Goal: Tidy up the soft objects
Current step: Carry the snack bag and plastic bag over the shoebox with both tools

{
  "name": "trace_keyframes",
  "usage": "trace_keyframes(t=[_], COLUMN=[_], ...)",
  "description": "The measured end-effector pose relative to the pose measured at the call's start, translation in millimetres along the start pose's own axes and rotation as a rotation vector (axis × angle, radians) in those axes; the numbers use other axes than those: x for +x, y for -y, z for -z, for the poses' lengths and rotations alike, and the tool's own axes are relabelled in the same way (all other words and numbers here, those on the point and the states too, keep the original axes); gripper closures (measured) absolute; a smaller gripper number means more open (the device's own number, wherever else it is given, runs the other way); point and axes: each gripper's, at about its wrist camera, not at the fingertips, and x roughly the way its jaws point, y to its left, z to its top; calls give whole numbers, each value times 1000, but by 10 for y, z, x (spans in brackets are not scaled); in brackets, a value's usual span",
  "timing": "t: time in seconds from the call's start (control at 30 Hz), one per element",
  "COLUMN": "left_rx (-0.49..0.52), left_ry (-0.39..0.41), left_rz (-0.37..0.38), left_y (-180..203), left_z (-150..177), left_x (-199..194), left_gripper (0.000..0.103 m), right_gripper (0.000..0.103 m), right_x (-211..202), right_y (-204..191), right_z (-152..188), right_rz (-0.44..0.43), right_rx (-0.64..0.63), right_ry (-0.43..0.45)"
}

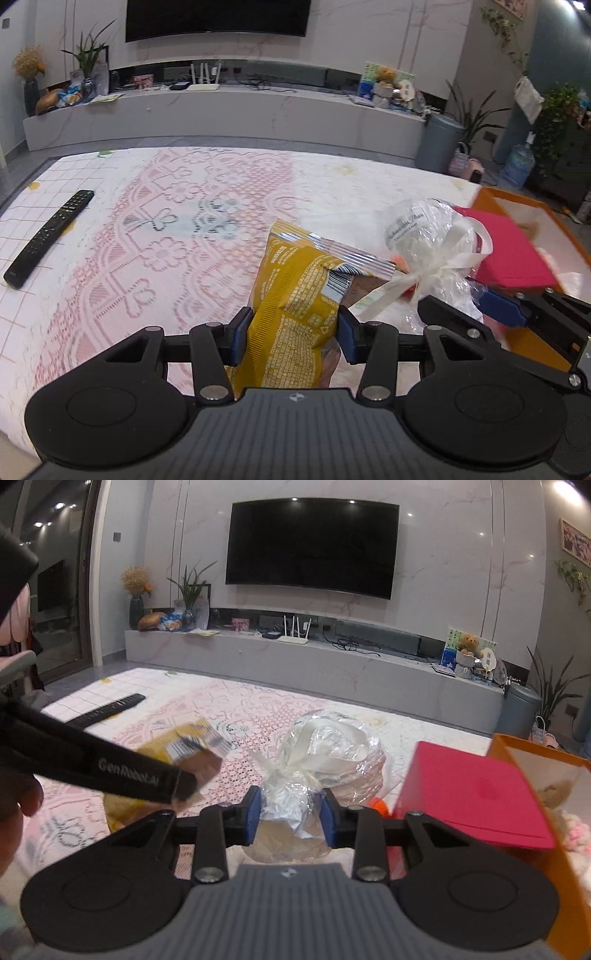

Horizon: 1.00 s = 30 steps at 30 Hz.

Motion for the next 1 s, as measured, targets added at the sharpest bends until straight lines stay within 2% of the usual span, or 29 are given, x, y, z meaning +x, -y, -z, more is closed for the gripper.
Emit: trace_keyframes(t=[0.27, 0.57, 0.8, 1.0], left_rx=[39, 142, 212, 242], left_ry=[33, 55, 22, -69], left_rz=[77, 233, 368, 451], left_y=[454, 1209, 1931, 2514], left_z=[27, -137, -394, -662], left_x=[-482, -770, -643, -214], left_gripper=[49, 49, 49, 49], right_gripper=[70, 70, 70, 70], right_x=[-734, -1472, -1866, -1981], right_y=[352, 1001, 1765, 2415], right_z=[-48, 7, 40, -13], right_rz=[16, 25, 42, 51], right_rx=[39, 41, 69, 118], right_ry=[62, 102, 66, -5])
